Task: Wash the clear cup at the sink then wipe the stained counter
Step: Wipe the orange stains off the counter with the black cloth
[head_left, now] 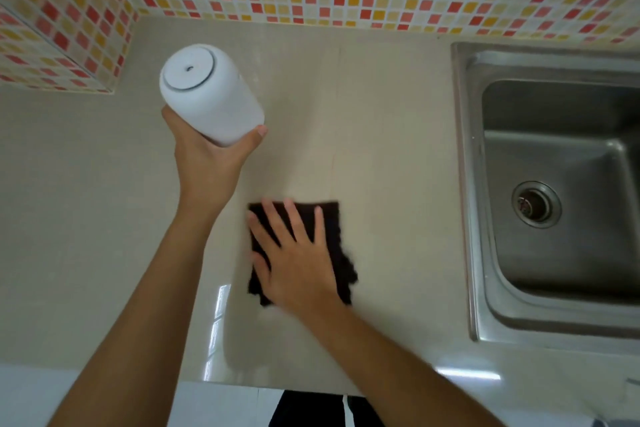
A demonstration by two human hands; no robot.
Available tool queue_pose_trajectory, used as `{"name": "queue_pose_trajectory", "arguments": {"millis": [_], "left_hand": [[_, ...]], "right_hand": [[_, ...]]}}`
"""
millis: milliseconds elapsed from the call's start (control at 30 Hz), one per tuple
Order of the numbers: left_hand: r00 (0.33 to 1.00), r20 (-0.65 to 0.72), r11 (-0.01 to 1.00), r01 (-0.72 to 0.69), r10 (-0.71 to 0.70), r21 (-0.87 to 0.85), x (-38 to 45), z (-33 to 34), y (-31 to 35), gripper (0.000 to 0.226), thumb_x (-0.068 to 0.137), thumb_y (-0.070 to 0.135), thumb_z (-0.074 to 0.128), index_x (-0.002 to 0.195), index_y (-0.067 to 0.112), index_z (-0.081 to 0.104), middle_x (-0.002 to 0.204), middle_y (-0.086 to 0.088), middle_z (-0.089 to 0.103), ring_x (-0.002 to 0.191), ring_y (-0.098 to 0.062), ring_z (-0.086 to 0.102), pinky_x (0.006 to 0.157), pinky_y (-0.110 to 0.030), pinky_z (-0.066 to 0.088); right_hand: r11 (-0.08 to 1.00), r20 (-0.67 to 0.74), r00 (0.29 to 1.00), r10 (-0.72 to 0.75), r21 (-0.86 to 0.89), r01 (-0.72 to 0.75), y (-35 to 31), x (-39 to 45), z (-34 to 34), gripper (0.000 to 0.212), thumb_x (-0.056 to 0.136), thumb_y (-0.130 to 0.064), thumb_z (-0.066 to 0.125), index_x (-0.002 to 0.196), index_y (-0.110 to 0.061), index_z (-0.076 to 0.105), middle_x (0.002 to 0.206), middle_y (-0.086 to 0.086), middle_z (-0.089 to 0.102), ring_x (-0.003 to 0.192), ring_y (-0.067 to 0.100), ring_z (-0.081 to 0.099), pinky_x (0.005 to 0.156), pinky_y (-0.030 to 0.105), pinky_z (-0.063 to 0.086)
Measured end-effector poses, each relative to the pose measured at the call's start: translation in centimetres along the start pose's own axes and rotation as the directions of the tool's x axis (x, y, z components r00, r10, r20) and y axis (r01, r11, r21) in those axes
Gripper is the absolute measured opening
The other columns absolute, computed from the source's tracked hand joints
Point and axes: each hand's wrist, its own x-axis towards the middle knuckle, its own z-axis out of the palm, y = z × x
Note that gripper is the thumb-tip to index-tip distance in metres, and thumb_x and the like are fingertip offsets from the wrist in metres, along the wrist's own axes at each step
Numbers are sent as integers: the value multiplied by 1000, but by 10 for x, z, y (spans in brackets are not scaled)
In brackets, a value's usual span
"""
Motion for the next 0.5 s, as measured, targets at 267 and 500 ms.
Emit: {"name": "queue_pose_trajectory", "arguments": {"millis": [267, 500], "left_hand": [[999, -33, 1000, -11, 11, 13, 16, -14, -10, 96, 69, 35, 86, 140, 18, 24, 137, 5, 46, 121, -3, 50, 103, -34, 47], [998, -60, 1000, -5, 6, 7, 35, -13, -11, 96, 69, 33, 87, 139, 20, 24, 137, 5, 46, 121, -2, 50, 102, -33, 47]], "right_hand": [[826, -180, 818, 547, -44, -562, 199, 111, -62, 56, 101, -50, 12, 154, -32, 9, 163, -4, 10, 150, 24, 4, 117, 59, 3], [989, -8, 993, 116, -90, -116, 73, 171, -34, 56, 101, -48, 21, 154, -34, 14, 163, -6, 12, 149, 24, 7, 118, 54, -1]]}}
